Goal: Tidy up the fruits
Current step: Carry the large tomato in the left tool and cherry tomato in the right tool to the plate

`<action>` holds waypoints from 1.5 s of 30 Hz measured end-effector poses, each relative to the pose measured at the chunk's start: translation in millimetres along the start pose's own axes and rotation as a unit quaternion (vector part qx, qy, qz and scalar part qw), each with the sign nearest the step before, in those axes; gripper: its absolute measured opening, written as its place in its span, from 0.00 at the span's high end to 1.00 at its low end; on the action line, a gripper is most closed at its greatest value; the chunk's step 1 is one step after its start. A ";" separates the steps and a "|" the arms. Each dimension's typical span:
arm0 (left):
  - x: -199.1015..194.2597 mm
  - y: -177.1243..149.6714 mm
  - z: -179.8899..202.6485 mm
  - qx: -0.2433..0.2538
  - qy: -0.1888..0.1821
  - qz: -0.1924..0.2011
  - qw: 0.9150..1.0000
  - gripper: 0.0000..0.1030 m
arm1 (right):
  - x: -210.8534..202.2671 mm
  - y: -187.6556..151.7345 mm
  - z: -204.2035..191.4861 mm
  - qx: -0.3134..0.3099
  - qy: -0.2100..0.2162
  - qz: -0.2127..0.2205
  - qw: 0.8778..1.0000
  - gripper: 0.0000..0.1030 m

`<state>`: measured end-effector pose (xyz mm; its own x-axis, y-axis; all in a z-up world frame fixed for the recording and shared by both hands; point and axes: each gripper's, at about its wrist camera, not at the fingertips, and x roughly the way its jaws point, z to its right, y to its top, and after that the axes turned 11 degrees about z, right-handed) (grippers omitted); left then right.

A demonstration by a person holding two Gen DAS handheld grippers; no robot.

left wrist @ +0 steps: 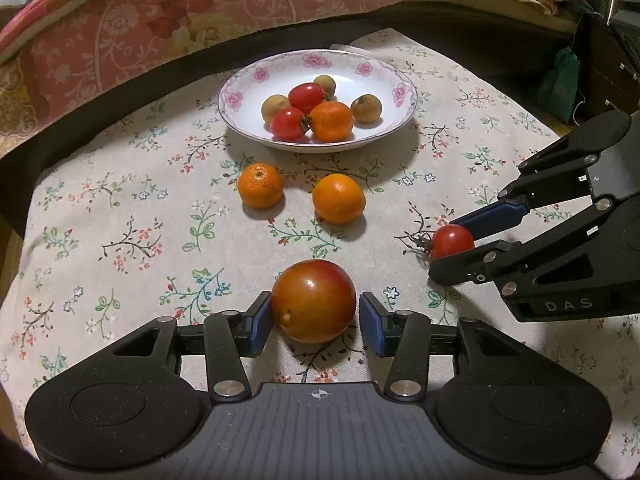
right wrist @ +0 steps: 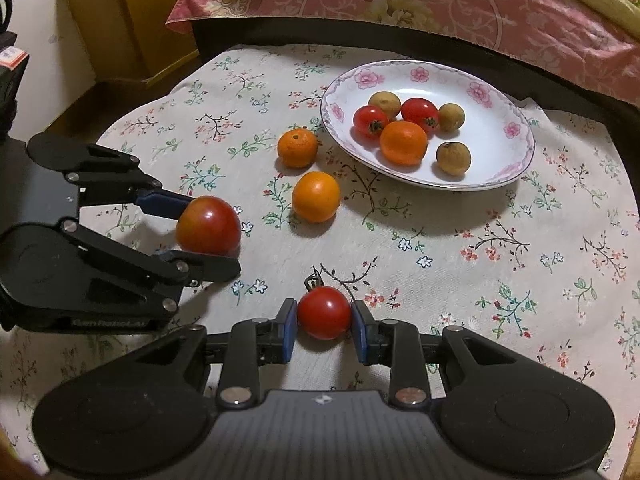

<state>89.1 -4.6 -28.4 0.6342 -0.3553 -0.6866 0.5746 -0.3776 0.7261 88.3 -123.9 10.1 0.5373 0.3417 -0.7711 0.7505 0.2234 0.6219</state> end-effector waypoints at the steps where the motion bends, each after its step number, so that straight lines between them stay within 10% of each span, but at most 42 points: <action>1: 0.2 -0.1 -0.3 0.000 0.000 0.001 1.000 0.45 | 0.0 -0.1 -0.1 0.000 0.000 -0.001 1.000 0.72; 45: 18.3 74.7 1.8 -0.005 0.002 0.084 0.996 0.51 | -18.3 49.9 48.4 0.077 -0.043 0.099 0.991 0.72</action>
<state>142.6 -40.8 13.2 0.7240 -0.4103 -0.5545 0.4642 -0.3048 0.8316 134.5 -163.2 48.6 0.7057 0.2842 -0.6490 0.6736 0.0148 0.7389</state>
